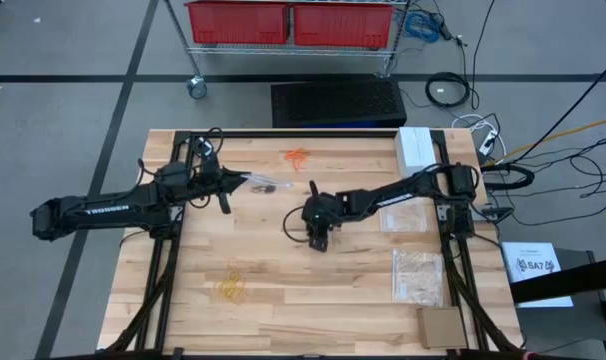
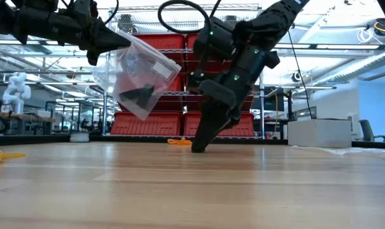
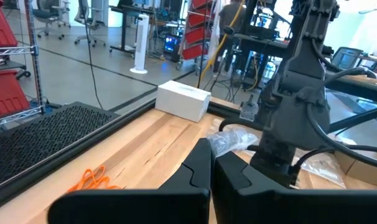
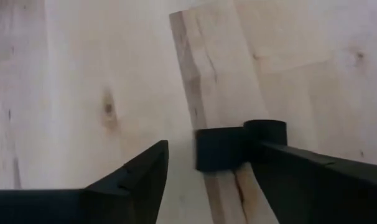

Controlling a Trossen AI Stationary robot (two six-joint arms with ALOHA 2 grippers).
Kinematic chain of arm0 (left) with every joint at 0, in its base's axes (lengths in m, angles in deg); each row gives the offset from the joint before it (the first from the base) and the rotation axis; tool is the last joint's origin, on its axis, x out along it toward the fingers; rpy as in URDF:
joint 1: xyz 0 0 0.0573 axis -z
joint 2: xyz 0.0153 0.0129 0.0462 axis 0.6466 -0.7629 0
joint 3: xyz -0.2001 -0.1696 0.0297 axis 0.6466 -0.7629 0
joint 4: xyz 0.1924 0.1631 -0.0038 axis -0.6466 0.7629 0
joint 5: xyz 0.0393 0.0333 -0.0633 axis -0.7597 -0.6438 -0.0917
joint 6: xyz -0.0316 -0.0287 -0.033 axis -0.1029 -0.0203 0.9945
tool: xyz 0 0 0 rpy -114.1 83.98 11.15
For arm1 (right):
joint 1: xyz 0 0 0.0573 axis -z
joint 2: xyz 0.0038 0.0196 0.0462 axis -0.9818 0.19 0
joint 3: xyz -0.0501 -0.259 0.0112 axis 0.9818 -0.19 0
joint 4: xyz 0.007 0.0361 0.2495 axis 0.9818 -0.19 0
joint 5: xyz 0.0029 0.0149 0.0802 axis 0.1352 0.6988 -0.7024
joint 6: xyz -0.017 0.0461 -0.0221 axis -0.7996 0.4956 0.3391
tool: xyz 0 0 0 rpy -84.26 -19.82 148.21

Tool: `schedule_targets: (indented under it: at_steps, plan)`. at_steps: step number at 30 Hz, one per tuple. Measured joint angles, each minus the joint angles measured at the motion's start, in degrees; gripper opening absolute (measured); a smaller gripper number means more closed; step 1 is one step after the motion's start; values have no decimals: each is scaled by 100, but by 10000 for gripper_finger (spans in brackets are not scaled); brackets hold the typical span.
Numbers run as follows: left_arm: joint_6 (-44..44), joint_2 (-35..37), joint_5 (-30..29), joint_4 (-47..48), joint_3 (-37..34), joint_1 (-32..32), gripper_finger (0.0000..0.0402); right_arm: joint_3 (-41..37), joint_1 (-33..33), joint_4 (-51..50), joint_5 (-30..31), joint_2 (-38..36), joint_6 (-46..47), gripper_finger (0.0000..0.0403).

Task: Sort rubber bands
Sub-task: Put the black rubber band on the zip bag

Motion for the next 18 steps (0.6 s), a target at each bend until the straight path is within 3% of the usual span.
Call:
schedule_targets:
  at_steps: [6,9,14,18]
  plan:
    - [0,0,0,-1,0,0,0,-4,-32,-17,537,4,-8,187]
    - [0,0,0,0,0,2,0,-4,-25,-12,701,7,-41,137]
    - [0,0,0,0,0,0,0,16,-59,27,745,7,-337,19]
    - [2,0,0,0,0,1,0,302,-186,-158,740,-14,-384,10]
